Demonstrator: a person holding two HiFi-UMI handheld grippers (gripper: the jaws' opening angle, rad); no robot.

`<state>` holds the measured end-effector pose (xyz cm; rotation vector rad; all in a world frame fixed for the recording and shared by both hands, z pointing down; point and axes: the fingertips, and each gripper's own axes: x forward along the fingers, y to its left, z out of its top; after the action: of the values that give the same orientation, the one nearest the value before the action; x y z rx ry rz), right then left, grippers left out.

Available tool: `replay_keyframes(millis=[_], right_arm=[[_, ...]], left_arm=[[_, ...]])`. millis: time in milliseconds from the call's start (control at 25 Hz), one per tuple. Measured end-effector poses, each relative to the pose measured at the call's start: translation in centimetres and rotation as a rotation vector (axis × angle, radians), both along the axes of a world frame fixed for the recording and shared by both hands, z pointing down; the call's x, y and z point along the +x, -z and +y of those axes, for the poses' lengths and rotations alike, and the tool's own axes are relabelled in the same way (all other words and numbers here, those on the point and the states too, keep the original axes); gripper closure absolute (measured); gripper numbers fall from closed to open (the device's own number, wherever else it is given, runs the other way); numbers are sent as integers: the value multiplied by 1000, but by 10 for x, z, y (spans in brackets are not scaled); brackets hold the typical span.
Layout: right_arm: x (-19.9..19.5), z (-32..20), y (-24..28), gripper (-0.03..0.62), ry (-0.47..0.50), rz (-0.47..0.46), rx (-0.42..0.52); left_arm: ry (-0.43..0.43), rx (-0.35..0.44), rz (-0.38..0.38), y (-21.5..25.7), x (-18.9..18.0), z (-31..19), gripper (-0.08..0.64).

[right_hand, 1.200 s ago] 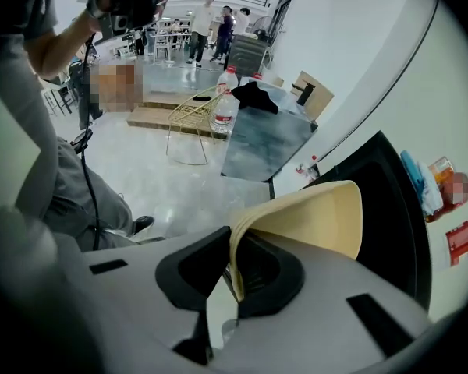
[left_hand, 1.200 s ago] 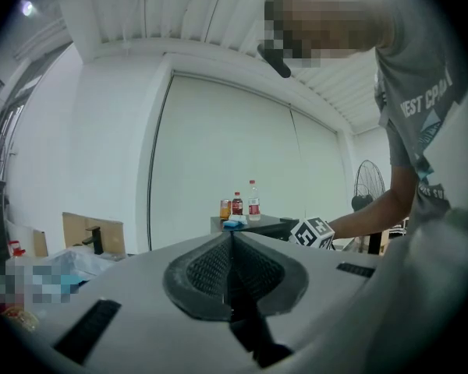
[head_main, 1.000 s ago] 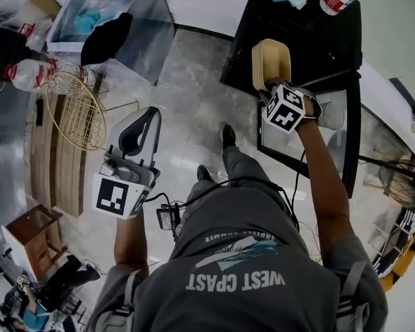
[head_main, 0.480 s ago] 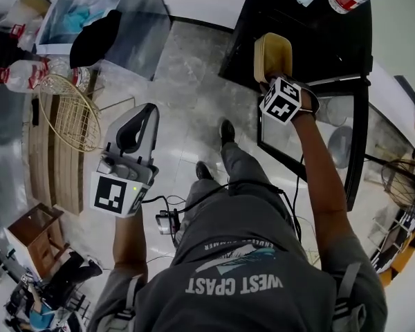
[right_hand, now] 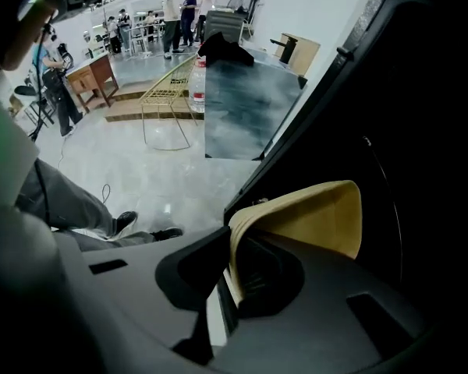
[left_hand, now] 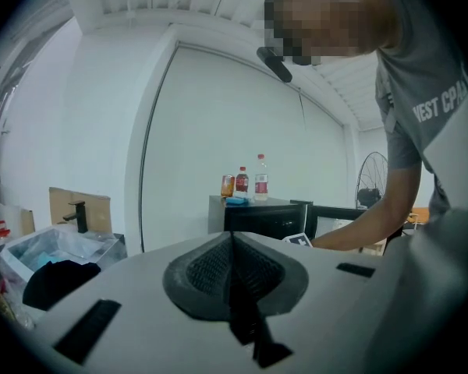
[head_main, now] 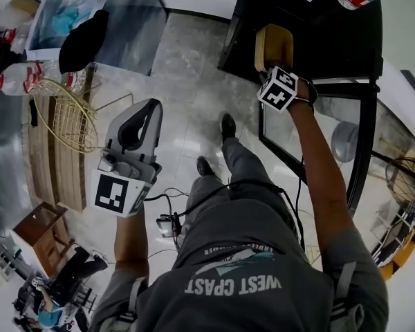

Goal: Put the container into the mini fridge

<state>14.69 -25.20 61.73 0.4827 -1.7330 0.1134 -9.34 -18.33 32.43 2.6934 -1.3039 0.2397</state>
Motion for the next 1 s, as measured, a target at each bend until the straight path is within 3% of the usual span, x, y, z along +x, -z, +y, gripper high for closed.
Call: replay_keyframes(millis=[320, 680, 880, 1000], right_arm=[[18, -24, -39, 548, -39, 33, -2], [27, -51, -76, 547, -61, 85, 6], [31, -67, -89, 545, -70, 104, 45], [33, -75, -91, 545, -68, 113, 76]], left_arm=[[9, -89, -7, -21, 14, -10, 537], [14, -134, -10, -43, 22, -23, 537], [19, -100, -4, -46, 23, -32, 537], [29, -144, -6, -52, 22, -31, 537]])
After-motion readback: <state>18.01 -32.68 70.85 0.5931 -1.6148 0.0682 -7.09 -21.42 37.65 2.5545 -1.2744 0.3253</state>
